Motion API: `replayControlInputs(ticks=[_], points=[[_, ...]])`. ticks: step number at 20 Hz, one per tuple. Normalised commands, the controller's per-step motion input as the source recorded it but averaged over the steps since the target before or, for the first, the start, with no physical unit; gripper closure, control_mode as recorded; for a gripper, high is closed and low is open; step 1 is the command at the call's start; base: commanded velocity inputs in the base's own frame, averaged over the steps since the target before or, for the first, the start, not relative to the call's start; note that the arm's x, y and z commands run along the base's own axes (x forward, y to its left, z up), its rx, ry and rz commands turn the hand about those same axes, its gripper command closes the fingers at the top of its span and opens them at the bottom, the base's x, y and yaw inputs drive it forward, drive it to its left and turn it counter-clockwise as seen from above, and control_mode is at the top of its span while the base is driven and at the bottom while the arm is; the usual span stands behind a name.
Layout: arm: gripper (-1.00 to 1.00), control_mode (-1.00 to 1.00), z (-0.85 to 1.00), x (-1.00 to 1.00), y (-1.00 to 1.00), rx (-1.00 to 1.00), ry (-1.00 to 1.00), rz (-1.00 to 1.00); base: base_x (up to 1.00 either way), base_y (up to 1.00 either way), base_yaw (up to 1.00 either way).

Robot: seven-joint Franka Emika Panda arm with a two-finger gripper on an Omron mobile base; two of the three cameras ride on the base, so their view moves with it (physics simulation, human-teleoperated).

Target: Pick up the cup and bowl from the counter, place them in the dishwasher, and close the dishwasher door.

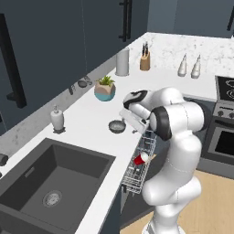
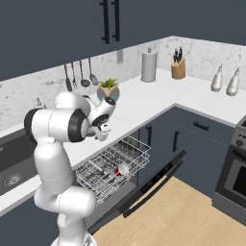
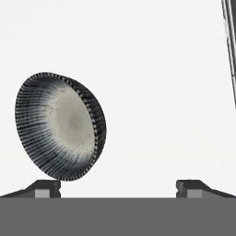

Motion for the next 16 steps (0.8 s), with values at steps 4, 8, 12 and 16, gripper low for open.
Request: replayControlInputs(ticks=[4, 8, 12, 16], points=[[-1.00, -1.00, -0.30, 0.61, 0.00, -0.09, 0.00, 0.00, 0.00, 0.00, 0.00], [-1.00, -1.00, -0.33, 0.49, 0.04, -0.08, 0.04, 0.00, 0.00, 0.00, 0.00], [-1.00, -1.00, -0.37, 0.24, 0.12, -0.08, 0.06, 0.00, 0.00, 0.00, 0.00], [1.00, -1.00, -0.27, 0.03, 0.15, -0.07, 0.05, 0.00, 0.00, 0.00, 0.00]])
